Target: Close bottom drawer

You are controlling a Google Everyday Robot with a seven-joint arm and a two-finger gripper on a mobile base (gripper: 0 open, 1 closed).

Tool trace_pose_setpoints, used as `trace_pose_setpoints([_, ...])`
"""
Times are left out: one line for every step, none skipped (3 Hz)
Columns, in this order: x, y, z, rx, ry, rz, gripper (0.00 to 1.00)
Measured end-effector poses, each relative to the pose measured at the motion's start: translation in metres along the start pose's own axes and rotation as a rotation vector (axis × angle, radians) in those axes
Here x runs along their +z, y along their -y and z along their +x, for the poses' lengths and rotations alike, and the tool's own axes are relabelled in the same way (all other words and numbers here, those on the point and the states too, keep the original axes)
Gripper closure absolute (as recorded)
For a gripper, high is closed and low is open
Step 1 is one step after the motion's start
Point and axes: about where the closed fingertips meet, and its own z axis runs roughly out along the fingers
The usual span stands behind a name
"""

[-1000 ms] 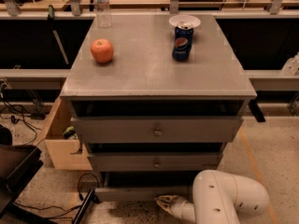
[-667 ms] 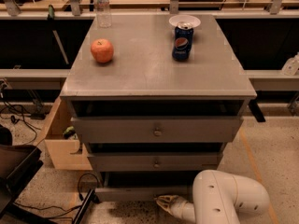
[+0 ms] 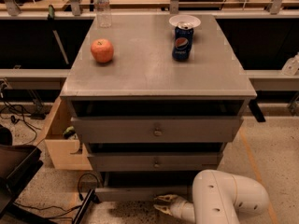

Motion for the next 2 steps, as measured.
trace_pose_setpoints([-0.0030,-0.0064,-0.0024,0.000,0.001,0.000,0.00])
trace_pose_setpoints([-0.0029,-0.0064,-0.0025,0.000,0.001,0.000,0.00])
